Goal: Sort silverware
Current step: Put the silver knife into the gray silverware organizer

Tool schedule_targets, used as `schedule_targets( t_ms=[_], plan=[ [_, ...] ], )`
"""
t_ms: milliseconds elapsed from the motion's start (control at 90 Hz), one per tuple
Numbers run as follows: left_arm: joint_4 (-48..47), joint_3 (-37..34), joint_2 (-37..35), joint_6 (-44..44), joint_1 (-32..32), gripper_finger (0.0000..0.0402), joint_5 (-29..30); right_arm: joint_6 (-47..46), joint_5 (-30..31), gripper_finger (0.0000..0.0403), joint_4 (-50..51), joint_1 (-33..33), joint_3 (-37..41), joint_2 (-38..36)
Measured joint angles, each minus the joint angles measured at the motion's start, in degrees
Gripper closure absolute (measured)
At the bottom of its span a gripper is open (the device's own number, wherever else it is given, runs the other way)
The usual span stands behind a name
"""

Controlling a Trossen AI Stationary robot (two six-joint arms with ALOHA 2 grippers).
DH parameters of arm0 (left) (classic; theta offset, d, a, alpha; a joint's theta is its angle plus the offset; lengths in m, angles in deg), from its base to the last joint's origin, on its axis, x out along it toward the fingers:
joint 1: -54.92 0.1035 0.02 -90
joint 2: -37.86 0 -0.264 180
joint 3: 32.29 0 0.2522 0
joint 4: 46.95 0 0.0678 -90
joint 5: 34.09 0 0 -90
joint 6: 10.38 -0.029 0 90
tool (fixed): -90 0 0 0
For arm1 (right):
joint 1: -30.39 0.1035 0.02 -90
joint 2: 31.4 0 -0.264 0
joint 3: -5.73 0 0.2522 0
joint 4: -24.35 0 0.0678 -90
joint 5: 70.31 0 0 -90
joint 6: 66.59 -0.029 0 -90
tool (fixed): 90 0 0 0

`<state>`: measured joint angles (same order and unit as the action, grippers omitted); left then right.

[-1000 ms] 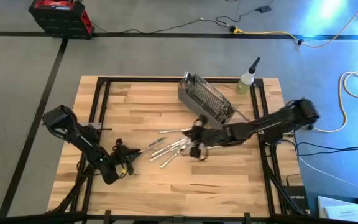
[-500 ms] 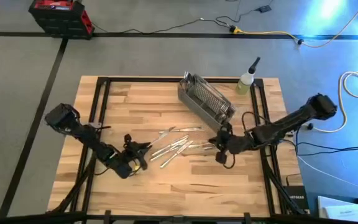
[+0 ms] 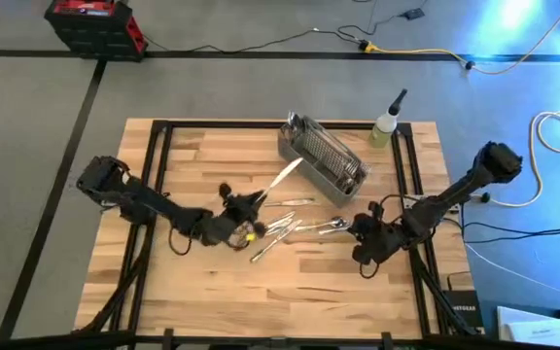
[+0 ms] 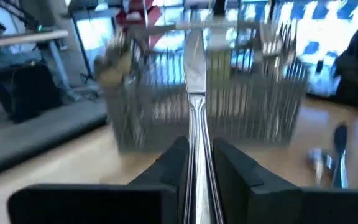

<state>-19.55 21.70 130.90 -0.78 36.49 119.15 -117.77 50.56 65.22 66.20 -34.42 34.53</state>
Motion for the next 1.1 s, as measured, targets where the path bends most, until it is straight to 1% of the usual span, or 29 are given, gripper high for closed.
schedule_targets(
  t_ms=[111, 222, 267, 356, 444, 500, 622, 733, 856, 989, 1100],
  plan=[
    [10.8, 1.3, 0.0, -7.4, 5.5, 0.0359, -8.5, -1.4, 1.8, 0.0398, -0.1, 1.5, 0.5, 0.0],
    [17.8, 2.6, 0.0, -10.4, 11.4, 0.0359, -18.2, -1.5, 3.2, 0.0398, -0.4, 2.4, 0.7, 0.0],
    [18.8, 3.5, 0.0, -11.0, 13.7, 0.0359, -22.2, -1.5, 4.1, 0.0398, -0.5, 2.5, 0.7, 0.0],
    [17.9, 6.3, 0.3, -11.1, 18.1, 0.0359, -28.7, -1.5, 5.1, 0.0398, -0.6, 2.5, 0.7, 0.0],
    [18.3, 9.3, 1.7, -11.3, 21.2, 0.0359, -35.4, -1.4, 6.1, 0.0398, -0.6, 2.5, 0.7, 0.0],
    [18.3, 11.8, 3.3, -11.3, 22.5, 0.0359, -38.4, -1.3, 6.7, 0.0398, -0.7, 2.5, 0.7, 0.0],
    [18.4, 17.6, 7.8, -10.3, 24.5, 0.0359, -43.4, -1.3, 8.3, 0.0398, -0.9, 2.5, 0.7, 0.0],
    [18.3, 23.0, 13.5, -7.7, 25.6, 0.0359, -46.7, 0.4, 10.5, 0.0398, -4.0, 2.4, 0.7, 0.0],
    [18.5, 28.8, 20.1, -5.8, 26.5, 0.0359, -47.9, 4.8, 13.6, 0.0398, -8.2, 2.4, 0.7, 0.0],
    [19.3, 34.3, 25.9, -5.3, 27.4, 0.0359, -49.6, 6.5, 13.7, 0.0398, -9.0, 2.4, 0.7, 0.0],
    [18.9, 35.6, 27.8, -4.2, 27.6, 0.0359, -51.2, 6.5, 13.5, 0.0398, -8.9, 2.4, 0.7, 0.0]
  ],
)
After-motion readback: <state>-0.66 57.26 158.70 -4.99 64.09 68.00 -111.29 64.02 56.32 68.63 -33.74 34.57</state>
